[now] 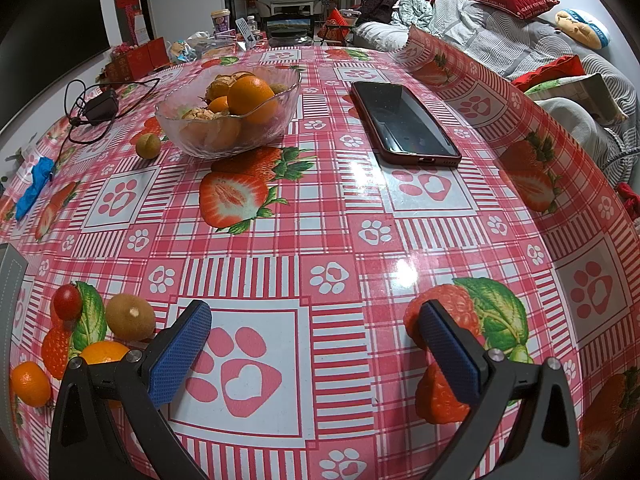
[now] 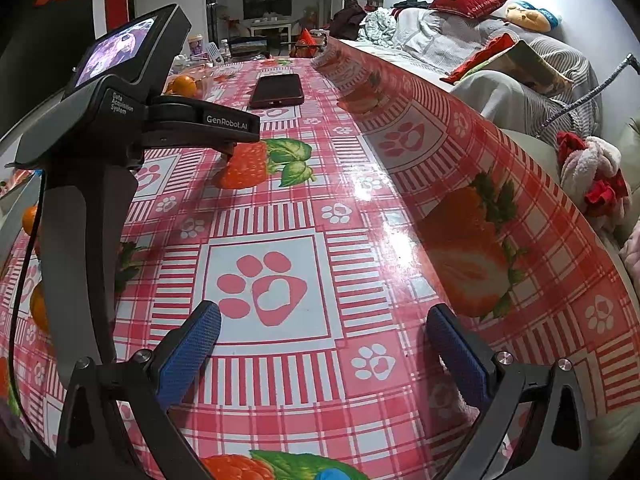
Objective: Organize fruits
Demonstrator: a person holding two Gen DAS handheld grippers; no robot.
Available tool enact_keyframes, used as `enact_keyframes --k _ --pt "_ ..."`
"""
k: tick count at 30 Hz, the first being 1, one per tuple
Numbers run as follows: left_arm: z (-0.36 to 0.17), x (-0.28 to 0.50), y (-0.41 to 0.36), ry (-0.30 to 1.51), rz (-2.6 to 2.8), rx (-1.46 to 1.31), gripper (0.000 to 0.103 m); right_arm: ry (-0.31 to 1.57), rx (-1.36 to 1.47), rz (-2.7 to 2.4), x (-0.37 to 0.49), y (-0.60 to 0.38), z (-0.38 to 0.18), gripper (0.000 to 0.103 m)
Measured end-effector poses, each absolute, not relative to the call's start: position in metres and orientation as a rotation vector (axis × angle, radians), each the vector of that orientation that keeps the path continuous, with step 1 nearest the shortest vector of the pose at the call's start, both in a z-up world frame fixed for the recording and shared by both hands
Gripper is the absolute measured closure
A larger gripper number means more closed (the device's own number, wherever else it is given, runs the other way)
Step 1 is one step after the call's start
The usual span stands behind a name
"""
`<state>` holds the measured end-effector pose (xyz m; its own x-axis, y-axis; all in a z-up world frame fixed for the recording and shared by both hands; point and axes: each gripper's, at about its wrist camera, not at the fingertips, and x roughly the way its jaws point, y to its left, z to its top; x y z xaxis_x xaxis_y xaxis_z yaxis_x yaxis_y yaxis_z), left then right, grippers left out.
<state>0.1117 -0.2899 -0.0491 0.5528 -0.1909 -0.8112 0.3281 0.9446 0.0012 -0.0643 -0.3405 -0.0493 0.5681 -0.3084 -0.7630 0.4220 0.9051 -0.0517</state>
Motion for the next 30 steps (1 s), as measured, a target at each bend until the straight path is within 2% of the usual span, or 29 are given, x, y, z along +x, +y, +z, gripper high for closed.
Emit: enact_keyframes --k 30 --pt "-0.0494 0.1120 -0.2901 0.936 -0.306 0.158 0.000 0.847 0.129 -0.410 -0.0632 -0.3399 -0.0497 0.000"
